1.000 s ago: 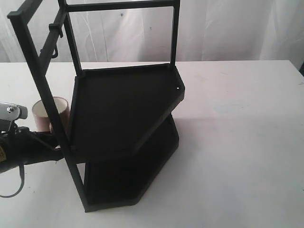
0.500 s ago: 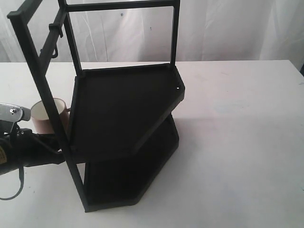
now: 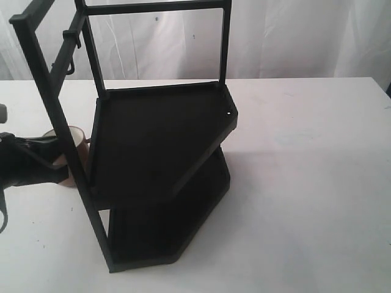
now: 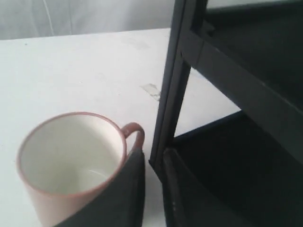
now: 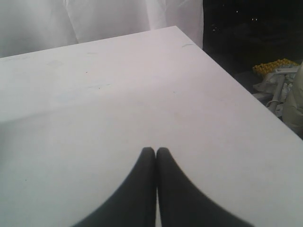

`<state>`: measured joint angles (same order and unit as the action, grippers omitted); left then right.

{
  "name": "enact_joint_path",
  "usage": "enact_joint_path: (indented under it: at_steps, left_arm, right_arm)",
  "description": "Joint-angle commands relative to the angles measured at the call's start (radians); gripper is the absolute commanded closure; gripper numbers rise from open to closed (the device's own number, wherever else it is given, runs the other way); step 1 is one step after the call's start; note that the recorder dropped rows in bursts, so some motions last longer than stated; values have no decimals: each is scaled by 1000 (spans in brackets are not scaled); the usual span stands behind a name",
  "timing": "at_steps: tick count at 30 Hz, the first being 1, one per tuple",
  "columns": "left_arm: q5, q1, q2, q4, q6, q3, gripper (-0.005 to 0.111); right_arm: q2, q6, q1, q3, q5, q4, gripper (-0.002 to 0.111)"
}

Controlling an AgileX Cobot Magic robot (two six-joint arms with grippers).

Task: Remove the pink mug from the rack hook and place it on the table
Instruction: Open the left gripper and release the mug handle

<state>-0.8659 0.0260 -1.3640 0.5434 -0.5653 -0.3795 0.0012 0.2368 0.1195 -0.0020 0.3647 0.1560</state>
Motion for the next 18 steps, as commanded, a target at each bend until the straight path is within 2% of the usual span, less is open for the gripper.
enact_joint_path:
  at_steps: [1,5,8,12,18]
  left_arm:
    - [120,-2,101,-157,71,9,107]
    - [189,-2,177,-387,263,9,107]
    - [230,-2,226,-507,397,5,107]
    - [384,-2,287,-565,525,-23,107]
    - [452,-2,398,-672,614,-26,107]
  right_arm:
    - [-1,2,-4,2,-7,-2,108]
    - [-1,2,-4,2,-7,-2,108]
    - [-1,2,-4,2,-7,-2,108]
    - [-1,2,-4,2,-7,-2,108]
    - [-1,2,-4,2,-7,-2,108]
